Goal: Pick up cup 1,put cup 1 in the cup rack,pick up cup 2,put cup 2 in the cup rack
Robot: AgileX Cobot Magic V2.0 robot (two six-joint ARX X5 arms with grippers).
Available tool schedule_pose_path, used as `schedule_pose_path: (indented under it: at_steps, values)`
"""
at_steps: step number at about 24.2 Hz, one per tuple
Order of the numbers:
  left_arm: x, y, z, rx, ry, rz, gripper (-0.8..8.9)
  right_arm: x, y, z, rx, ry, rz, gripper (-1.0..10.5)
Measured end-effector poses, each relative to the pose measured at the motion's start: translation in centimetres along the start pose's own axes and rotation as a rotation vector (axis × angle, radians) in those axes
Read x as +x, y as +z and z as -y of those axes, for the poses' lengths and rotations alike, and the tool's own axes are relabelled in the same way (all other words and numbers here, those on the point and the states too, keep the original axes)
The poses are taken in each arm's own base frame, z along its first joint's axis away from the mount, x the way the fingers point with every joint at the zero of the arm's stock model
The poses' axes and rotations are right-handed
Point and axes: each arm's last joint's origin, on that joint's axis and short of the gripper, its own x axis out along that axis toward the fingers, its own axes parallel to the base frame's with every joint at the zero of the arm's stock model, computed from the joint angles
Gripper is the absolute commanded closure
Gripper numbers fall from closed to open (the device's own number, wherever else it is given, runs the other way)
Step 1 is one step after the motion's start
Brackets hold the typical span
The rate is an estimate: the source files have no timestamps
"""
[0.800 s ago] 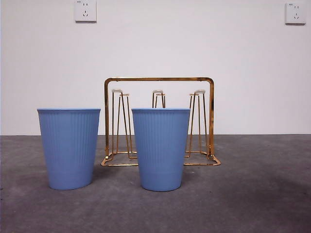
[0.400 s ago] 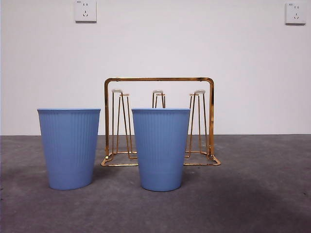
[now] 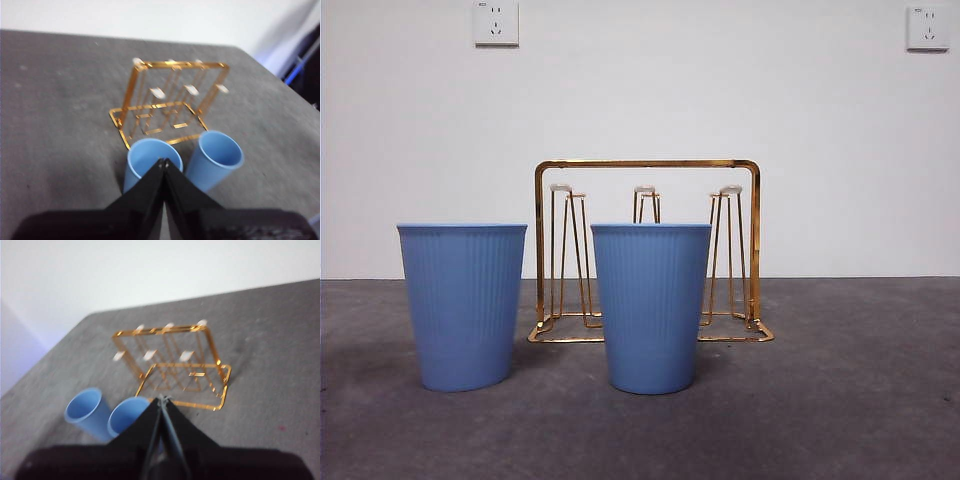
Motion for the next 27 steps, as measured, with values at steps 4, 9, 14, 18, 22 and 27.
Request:
schedule_pose_path:
  at_steps: [4, 9, 14, 18, 22, 27]
  values:
    - [-0.9, 1.5, 0.7, 0.006, -0.005, -0.060, 8.20, -0.6, 1.7, -0.7, -0.006, 0.018, -0.109, 9.6]
    - [-1.4, 2.4, 1.2, 0.013, -0.010, -0.123, 8.20, -0.5, 2.8, -0.9, -0.005, 0.028, -0.280, 9.6]
    - [-0.9, 2.2, 1.1, -0.009, -0.036, -0.227, 8.13, 0.4, 3.0, -0.4, -0.002, 0.032, -0.379, 9.5]
    - [-0.4, 2.3, 1.1, -0.020, -0.091, -0.258, 4.80, 0.6, 3.1, -0.4, 0.006, 0.079, -0.380, 6.8]
    - [0.3, 2.8, 1.1, -0.043, -0.213, -0.270, 2.01, 1.0, 3.3, -0.4, 0.022, 0.138, -0.380, 4.4]
    - [1.3, 3.5, 1.3, -0.067, -0.370, -0.268, 2.02, 4.4, 4.2, 0.3, 0.059, 0.207, -0.431, 4.5]
